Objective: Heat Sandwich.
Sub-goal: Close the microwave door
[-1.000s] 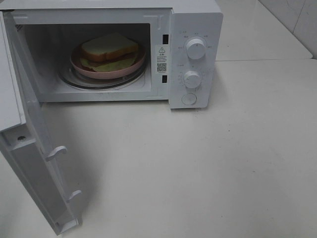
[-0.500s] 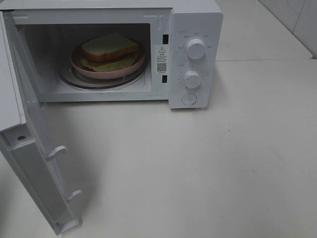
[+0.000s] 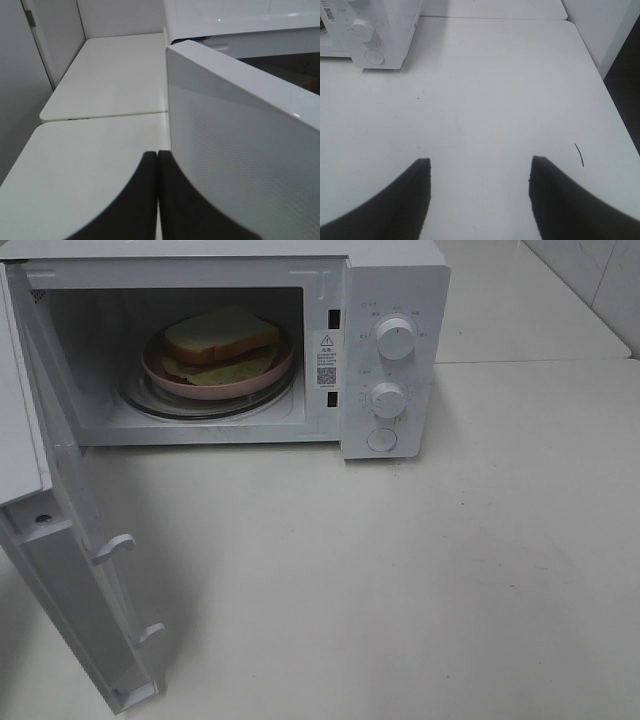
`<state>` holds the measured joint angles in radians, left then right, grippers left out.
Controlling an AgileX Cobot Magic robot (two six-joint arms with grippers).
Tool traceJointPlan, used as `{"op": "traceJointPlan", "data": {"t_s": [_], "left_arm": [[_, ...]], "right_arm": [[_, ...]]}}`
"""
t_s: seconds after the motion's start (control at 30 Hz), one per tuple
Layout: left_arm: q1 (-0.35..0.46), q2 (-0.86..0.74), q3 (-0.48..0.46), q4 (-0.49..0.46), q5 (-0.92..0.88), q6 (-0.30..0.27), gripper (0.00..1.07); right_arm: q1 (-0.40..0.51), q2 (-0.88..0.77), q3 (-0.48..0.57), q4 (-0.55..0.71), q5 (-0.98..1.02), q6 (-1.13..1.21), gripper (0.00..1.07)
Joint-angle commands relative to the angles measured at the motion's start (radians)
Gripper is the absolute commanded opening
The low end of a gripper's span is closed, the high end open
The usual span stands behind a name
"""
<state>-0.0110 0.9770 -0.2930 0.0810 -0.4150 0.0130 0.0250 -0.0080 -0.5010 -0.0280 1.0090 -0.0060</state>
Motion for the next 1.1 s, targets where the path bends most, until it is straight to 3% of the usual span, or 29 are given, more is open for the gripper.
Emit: {"op": "traceJointPlan", "data": {"t_s": [0.03, 0.07, 0.1, 0.2, 0.33, 0.77, 0.87, 1.1], "left_arm": [[-0.006, 0.072, 0.001, 0.138, -0.134, -0.126, 0.0], [-0.006, 0.116, 0.001, 0.22, -0.182, -0.195, 0.0], [-0.006, 0.116, 0.001, 0.22, -0.182, -0.195, 0.0], [-0.006, 0.196, 0.0, 0.364, -0.279, -0.294, 0.0], [-0.006, 0.26, 0.0, 0.403, -0.349, -0.331, 0.0], [-0.014, 0.305, -0.001, 0.402, -0.414, -0.32, 0.0], [-0.037, 0.305, -0.001, 0.386, -0.413, -0.296, 0.0], [-0.17, 0.367, -0.002, 0.125, -0.428, -0.119, 0.0]], "right_arm": [[0.002, -0.023, 0.001, -0.001, -0.012, 0.006, 0.58], [0.002, -0.023, 0.001, -0.001, -0.012, 0.006, 0.58], [0.002, -0.023, 0.001, -0.001, -0.012, 0.006, 0.58], [0.002, -0.023, 0.001, -0.001, -0.012, 0.006, 0.58], [0.002, -0.023, 0.001, -0.001, -0.012, 0.006, 0.58], [0.002, -0.023, 0.001, -0.001, -0.012, 0.006, 0.58], [0.002, -0.023, 0.001, -0.001, -0.012, 0.006, 0.58], [0.002, -0.023, 0.001, -0.001, -0.012, 0.006, 0.58]]}}
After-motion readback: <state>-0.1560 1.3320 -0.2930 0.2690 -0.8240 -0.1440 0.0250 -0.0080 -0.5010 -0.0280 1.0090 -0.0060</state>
